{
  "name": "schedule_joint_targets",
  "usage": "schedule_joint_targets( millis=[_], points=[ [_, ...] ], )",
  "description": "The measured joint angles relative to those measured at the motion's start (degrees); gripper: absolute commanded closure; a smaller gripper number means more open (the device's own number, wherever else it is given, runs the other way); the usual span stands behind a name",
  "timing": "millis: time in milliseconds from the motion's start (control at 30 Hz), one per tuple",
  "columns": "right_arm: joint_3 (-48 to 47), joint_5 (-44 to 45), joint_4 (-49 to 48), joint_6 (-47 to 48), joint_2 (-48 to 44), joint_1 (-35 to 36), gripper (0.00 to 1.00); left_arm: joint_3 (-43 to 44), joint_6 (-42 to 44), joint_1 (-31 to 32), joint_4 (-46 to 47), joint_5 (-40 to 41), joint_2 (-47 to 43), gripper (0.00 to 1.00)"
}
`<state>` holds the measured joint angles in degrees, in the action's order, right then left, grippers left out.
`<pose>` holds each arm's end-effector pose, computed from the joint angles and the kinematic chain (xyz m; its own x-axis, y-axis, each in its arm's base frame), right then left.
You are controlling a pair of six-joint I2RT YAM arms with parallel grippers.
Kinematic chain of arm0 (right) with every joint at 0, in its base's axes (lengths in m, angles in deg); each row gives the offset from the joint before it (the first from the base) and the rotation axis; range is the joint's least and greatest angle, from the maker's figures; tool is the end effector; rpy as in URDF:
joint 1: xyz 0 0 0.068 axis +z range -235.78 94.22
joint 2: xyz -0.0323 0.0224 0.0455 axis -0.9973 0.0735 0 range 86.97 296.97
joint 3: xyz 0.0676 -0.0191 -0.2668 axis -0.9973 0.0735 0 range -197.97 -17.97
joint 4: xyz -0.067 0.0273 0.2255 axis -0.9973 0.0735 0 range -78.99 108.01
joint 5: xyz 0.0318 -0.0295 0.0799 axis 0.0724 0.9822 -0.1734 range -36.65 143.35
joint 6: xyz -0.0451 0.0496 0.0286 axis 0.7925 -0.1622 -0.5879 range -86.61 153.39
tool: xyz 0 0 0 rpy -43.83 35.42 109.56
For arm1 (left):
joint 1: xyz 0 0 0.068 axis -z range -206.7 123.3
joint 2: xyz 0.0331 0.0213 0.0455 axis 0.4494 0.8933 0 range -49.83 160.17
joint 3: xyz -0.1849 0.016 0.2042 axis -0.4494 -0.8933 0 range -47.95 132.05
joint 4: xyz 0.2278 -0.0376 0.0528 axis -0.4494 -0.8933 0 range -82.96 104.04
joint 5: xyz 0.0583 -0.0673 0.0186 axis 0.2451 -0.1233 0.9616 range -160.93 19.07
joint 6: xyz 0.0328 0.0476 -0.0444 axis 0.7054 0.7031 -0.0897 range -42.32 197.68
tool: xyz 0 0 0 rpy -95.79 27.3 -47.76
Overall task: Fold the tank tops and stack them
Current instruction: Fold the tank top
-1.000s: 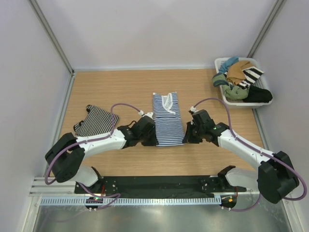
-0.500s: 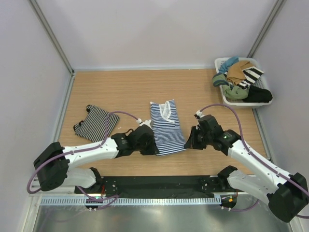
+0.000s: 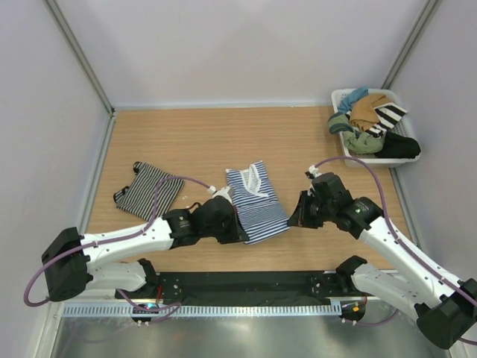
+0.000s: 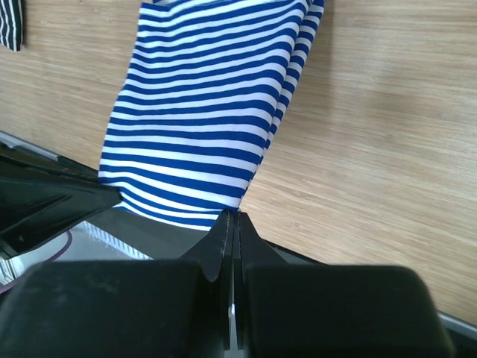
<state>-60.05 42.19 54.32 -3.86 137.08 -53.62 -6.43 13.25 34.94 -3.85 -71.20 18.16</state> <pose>0.1264 0.0934 0.2432 -0.9042 0.1329 -0.4059 -0.0972 0.8614 0.4985 0.1130 -0.2100 0.2234 -0.9386 -0.1600 -0.3056 0.0811 0.7588 -0.6463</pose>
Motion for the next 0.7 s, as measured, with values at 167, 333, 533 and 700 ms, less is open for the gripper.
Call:
schedule_joint_targets(
  millis=[167, 333, 533, 700],
  points=[
    [-4.1, 0.7, 2.1, 0.3, 1.0, 0.0, 0.99, 0.0, -2.6, 0.2, 0.6, -1.1, -0.2, 1.00],
    [-4.5, 1.2, 3.5, 0.5, 0.9, 0.0, 0.99, 0.0, -4.5, 1.7, 0.8, -1.1, -1.0, 1.00],
    [-5.3, 1.9, 5.3, 0.5, 0.6, 0.0, 0.99, 0.3, -5.7, 2.1, 0.8, -1.2, -1.0, 1.00],
    [-7.3, 3.3, 5.5, 0.7, 1.6, 0.0, 0.99, 2.3, -5.7, 2.1, -0.3, -0.8, -1.0, 1.00]
  ],
)
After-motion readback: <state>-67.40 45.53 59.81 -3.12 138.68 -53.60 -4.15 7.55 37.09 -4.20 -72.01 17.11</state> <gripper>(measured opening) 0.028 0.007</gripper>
